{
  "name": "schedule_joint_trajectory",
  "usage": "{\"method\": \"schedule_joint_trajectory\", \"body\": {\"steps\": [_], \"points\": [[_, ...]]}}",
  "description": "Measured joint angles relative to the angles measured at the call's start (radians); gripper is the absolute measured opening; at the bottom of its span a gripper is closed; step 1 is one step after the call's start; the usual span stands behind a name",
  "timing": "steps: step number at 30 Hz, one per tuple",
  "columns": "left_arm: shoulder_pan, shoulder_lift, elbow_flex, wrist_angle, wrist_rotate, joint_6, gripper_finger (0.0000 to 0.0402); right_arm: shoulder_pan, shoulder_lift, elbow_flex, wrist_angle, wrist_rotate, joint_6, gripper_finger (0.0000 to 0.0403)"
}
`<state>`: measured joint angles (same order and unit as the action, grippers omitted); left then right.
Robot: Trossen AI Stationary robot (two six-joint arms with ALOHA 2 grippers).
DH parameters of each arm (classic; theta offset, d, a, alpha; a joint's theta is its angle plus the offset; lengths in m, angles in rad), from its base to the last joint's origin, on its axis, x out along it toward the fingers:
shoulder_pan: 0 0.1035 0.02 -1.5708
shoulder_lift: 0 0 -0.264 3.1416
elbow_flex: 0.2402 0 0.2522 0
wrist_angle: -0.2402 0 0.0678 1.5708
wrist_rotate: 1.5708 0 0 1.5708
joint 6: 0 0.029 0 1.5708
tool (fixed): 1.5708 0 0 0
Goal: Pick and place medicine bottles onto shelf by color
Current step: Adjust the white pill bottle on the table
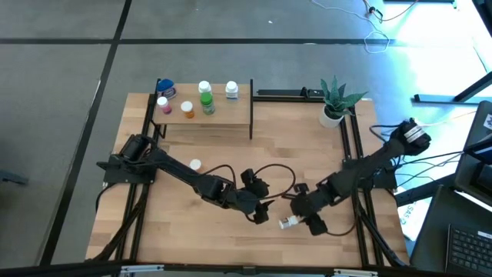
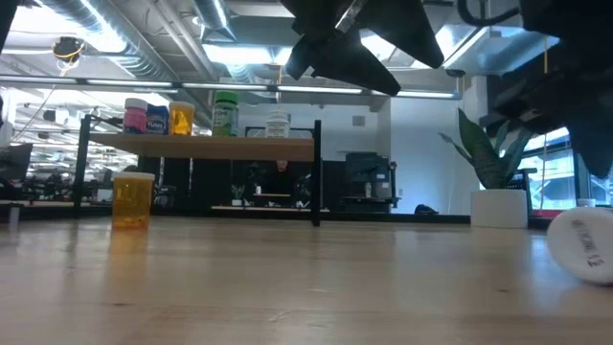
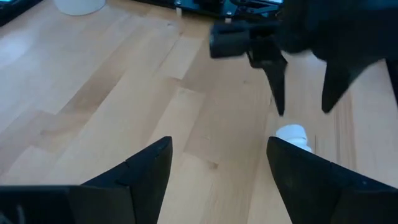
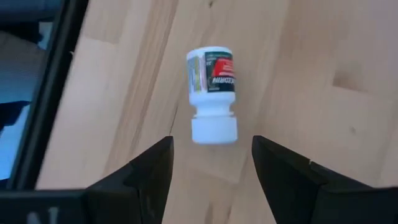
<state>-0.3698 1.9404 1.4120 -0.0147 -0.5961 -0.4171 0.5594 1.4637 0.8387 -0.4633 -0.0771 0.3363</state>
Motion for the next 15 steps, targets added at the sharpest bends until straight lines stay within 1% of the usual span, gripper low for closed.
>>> {"method": "schedule_joint_trajectory", "body": {"steps": [5,7,10,15], "points": [[-0.001,0.0,0.0,0.005,0.0,-0.001,0.0257,0.041,0.052,0.0,0.055,0.089,0.027,0.022],[-0.005,0.0,0.0,0.006,0.0,0.0,0.0257,0.048,0.067,0.0,0.07,0.107,0.04,0.022],[-0.007,0.0,0.0,0.005,0.001,0.0,0.0257,0.057,0.091,0.0,0.13,0.106,0.052,0.022],[-0.007,0.0,0.0,0.005,0.002,0.0,0.0257,0.075,0.147,0.0,0.21,0.075,0.049,0.022]]}}
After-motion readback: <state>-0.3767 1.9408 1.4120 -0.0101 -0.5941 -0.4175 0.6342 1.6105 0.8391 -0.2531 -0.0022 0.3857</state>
